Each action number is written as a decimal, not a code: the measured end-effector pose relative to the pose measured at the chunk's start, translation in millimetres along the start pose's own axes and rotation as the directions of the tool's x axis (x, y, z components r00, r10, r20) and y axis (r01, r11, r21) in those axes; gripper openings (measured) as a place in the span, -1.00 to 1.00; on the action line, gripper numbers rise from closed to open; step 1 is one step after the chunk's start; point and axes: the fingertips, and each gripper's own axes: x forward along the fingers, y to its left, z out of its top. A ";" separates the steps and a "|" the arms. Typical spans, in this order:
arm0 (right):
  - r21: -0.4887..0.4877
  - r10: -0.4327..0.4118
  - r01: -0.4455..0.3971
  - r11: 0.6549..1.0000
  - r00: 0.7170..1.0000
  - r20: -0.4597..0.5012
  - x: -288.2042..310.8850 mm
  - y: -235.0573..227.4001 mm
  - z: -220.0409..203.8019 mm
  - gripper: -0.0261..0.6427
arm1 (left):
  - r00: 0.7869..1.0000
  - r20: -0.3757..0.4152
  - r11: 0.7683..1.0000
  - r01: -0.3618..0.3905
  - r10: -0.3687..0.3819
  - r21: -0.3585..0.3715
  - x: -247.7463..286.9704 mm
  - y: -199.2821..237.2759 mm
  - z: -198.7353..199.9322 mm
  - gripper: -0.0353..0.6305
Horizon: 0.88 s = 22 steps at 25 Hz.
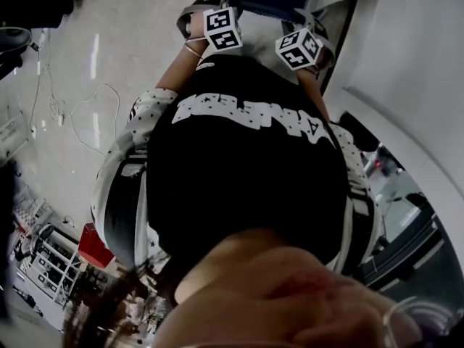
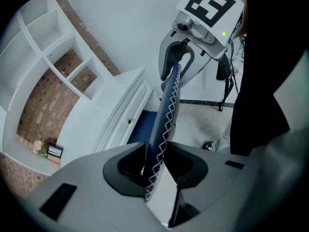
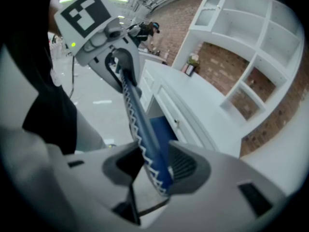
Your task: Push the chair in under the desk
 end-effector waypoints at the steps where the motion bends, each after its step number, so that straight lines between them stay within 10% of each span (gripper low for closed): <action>1: 0.002 0.001 -0.001 1.000 1.000 0.000 -0.8 -0.1 0.2 -0.43 | 1.000 0.001 1.000 0.003 -0.003 0.001 -1.0 -0.3 0.6 -0.45; 22: 0.057 -0.006 0.007 0.998 1.000 -0.010 -2.1 -17.6 -19.4 -0.40 | 0.997 0.002 0.996 0.073 -0.073 0.042 9.2 -1.3 24.5 -0.49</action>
